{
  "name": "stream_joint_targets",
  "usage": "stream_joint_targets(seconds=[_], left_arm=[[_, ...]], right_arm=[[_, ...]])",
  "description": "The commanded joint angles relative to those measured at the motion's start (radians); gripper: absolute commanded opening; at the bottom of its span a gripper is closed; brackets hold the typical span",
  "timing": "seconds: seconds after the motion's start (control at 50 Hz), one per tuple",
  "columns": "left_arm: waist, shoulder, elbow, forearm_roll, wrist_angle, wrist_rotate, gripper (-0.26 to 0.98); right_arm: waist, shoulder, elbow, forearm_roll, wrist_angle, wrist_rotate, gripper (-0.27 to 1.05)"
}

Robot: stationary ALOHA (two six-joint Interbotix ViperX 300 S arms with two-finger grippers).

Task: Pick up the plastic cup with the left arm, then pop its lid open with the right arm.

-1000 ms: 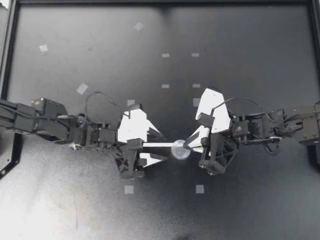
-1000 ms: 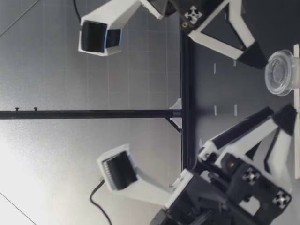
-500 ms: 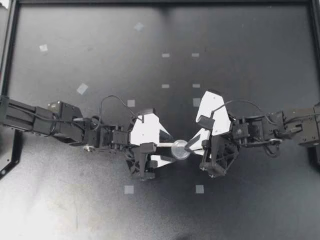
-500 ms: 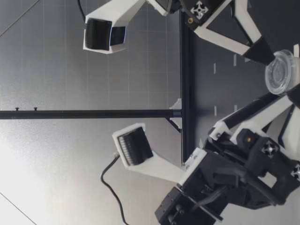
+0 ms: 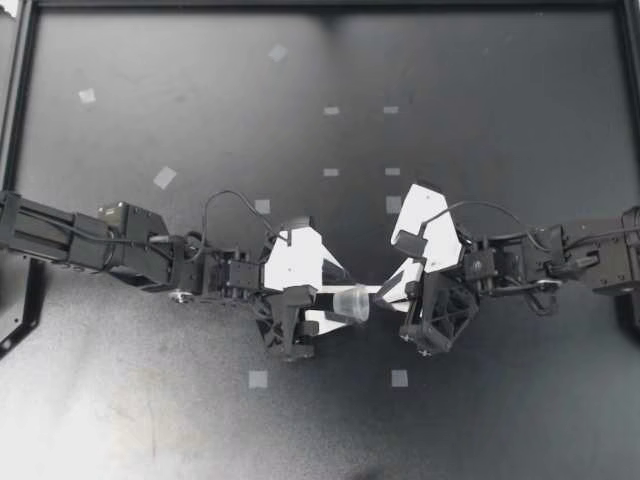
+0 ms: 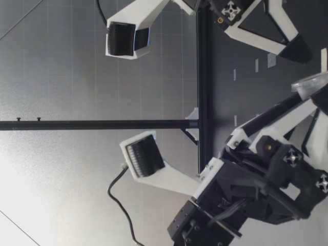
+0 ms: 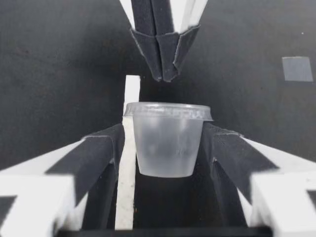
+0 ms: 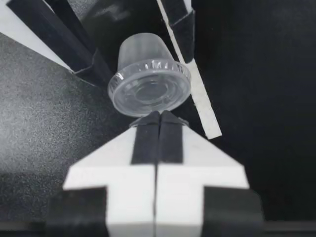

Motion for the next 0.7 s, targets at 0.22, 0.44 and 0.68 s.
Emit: stream_joint_targets(seconds=[0.22,0.44,0.68], left_arm=[[0.000,-0.014,-0.032,0.005,0.054,0.002,0.59],[0.002,-0.012,-0.041,0.017,0.060,0.002,0.48],[0.000,-0.011,-0.040,0.017,0.060,0.002,0.25]], right_arm=[[0.005,-0.020,-0.009,-0.002,-0.003,0.002,-0.09],[0.005,-0.021,-0.009,-0.002,-0.003,0.002,-0.09],[0.005,-0.040,-0.003,-0.002,-0.003,0.005,-0.09]])
